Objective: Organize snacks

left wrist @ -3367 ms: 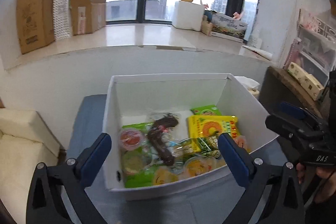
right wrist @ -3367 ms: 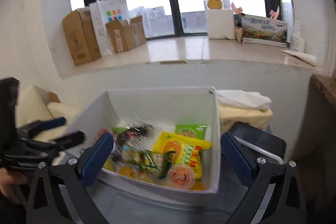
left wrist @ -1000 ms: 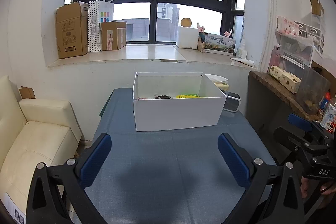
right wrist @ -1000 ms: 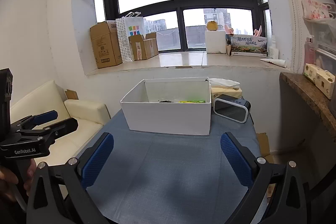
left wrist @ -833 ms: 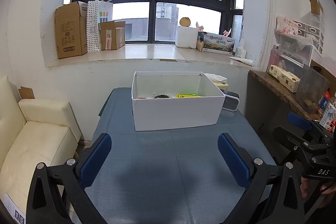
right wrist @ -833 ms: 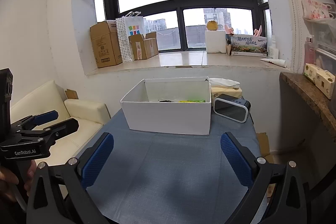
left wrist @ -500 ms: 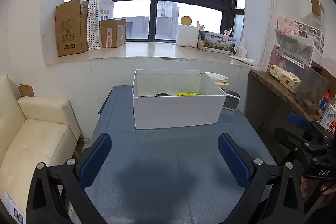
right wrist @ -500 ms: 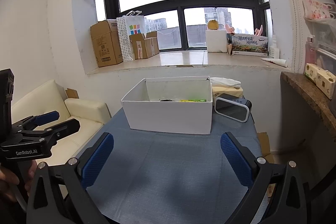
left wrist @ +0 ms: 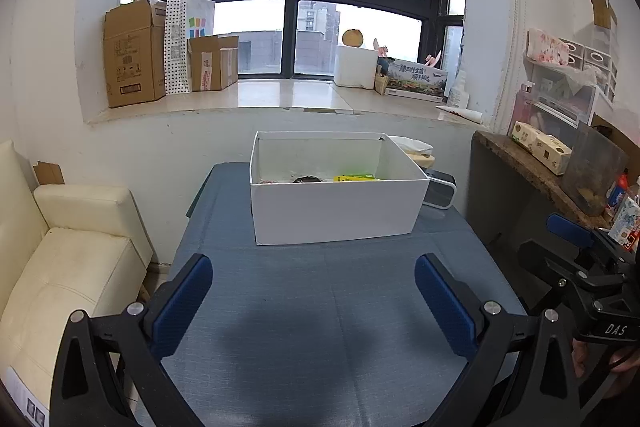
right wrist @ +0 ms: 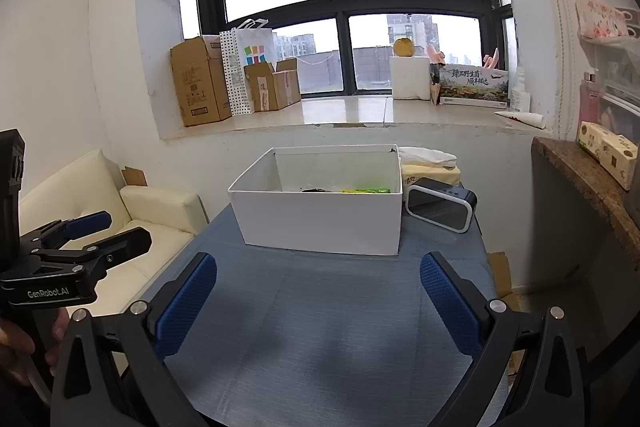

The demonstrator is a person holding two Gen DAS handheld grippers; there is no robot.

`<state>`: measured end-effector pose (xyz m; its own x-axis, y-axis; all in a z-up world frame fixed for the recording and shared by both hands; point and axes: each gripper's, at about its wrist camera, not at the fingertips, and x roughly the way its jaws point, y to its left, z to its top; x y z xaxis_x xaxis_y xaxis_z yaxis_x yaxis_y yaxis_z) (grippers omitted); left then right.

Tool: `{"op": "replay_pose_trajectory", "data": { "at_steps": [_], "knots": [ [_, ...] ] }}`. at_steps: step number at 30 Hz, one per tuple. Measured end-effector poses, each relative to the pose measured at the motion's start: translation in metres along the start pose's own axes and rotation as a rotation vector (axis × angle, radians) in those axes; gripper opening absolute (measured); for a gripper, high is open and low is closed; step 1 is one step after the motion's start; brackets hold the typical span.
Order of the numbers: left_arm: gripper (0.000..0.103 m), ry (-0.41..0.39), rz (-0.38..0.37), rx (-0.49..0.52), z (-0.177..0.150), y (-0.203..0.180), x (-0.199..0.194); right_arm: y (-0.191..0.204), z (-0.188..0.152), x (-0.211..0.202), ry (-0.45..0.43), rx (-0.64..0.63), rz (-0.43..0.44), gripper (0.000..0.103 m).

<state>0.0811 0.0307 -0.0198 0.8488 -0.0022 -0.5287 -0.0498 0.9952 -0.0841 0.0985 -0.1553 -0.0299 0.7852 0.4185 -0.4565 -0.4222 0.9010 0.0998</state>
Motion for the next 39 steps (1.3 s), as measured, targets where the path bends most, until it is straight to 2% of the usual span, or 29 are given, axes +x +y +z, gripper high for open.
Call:
{"op": "replay_pose_trajectory", "data": {
  "at_steps": [39],
  "knots": [
    [0.103, 0.002, -0.015, -0.012, -0.0012, 0.0067, 0.0001, 0.004, 0.0013, -0.0016, -0.005, -0.022, 0.009, 0.103]
  ]
}}
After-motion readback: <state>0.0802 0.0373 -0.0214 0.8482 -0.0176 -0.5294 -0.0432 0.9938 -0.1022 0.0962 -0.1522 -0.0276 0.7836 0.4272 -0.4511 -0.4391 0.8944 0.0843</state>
